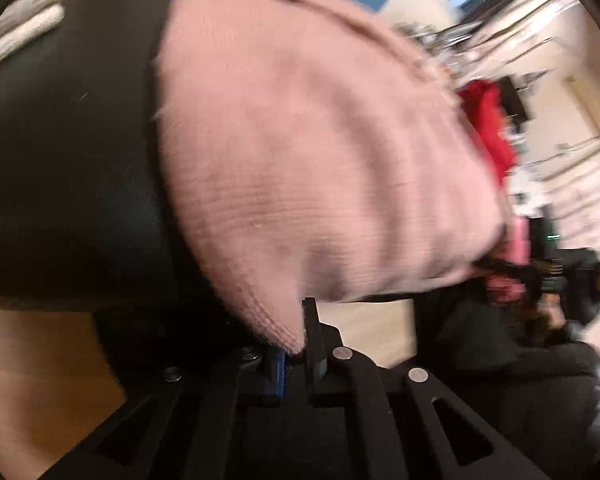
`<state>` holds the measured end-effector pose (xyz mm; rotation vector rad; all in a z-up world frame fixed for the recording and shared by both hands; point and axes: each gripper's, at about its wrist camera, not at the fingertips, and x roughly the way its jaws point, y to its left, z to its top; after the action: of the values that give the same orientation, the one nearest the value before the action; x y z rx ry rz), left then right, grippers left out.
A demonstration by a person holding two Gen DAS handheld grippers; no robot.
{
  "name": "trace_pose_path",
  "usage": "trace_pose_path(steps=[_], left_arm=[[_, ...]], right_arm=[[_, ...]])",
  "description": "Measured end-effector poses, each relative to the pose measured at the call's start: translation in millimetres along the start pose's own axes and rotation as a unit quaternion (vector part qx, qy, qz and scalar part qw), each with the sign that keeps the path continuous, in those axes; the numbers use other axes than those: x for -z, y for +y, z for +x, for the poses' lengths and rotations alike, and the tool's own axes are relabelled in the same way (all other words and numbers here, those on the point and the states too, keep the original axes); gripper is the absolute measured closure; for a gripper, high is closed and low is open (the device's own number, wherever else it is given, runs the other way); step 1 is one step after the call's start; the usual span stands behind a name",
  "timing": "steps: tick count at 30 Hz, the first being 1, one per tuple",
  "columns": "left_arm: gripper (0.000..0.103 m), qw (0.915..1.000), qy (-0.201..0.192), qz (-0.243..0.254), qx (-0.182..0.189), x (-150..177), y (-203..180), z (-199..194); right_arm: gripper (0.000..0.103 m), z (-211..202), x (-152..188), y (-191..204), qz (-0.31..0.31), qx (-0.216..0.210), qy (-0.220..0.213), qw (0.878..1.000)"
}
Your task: Fold clothes
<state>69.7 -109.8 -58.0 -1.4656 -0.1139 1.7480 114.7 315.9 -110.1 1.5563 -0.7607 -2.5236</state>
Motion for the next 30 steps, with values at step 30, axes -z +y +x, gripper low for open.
trace_pose_path(steps=[30], left_arm=[[0.098, 0.9531, -0.235, -0.048, 0.184, -275.2, 48.5, -38.8]], right_arm=[[0.092, -57.9, -253.5, -30.8, 0.083, -0.124, -0.179, 0.972]])
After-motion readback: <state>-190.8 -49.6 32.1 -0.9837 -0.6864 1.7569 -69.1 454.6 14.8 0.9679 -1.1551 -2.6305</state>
